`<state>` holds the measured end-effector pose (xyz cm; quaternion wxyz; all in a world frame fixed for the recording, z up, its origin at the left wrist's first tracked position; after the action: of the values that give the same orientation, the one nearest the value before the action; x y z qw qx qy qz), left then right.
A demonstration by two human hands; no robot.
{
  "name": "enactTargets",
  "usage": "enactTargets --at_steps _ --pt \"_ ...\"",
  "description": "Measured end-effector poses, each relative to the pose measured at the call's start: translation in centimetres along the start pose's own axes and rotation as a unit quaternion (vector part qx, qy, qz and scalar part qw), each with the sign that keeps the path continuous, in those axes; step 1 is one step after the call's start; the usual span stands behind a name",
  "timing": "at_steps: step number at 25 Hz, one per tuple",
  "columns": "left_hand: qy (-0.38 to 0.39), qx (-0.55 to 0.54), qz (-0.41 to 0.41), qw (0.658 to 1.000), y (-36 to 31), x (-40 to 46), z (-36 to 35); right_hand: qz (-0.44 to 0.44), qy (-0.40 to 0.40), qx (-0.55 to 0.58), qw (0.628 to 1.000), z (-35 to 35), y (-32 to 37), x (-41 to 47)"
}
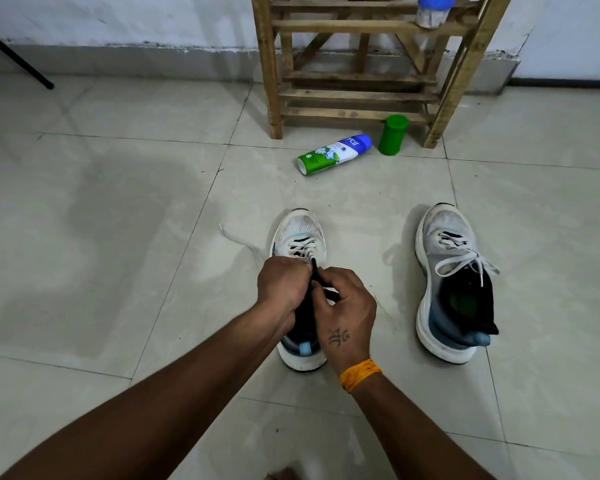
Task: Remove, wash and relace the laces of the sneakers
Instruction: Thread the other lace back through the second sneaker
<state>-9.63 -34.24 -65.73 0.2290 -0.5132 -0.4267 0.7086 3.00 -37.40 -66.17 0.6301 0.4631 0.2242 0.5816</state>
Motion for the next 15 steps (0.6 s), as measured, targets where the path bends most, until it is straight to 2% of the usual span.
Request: enactTargets --at_steps 3,6,11,15 --pt "0.008 -0.009 -0.037 0.999 0.0 0.3 0.0 -0.076 0.005 0.055 0.996 0.2 -0.4 0.4" --pt "0.019 0.038 -0.093 0.995 -0.3 0.1 0.0 -0.149 0.043 0.117 0.981 -0.1 -1.9 1.2" --pt "0.028 0.116 -0.178 0.977 -1.3 -0.1 0.1 -0.157 0.144 0.205 0.955 -0.2 -2.5 2.5" --pt "0.059 0.146 -0.228 0.961 -1.5 -0.4 0.2 -0.163 0.180 0.207 0.948 0.2 -2.3 3.1"
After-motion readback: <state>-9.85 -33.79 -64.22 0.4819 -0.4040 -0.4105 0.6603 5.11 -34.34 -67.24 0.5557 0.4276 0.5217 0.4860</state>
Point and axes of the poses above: each hand's wrist, its own x-axis towards the middle knuckle, its own z-axis out of the back of the hand, y = z × x, the point moved 5 cm from there along x, towards the middle knuckle, and after that the axes turned 11 degrees about -x, right-handed, at the moved point
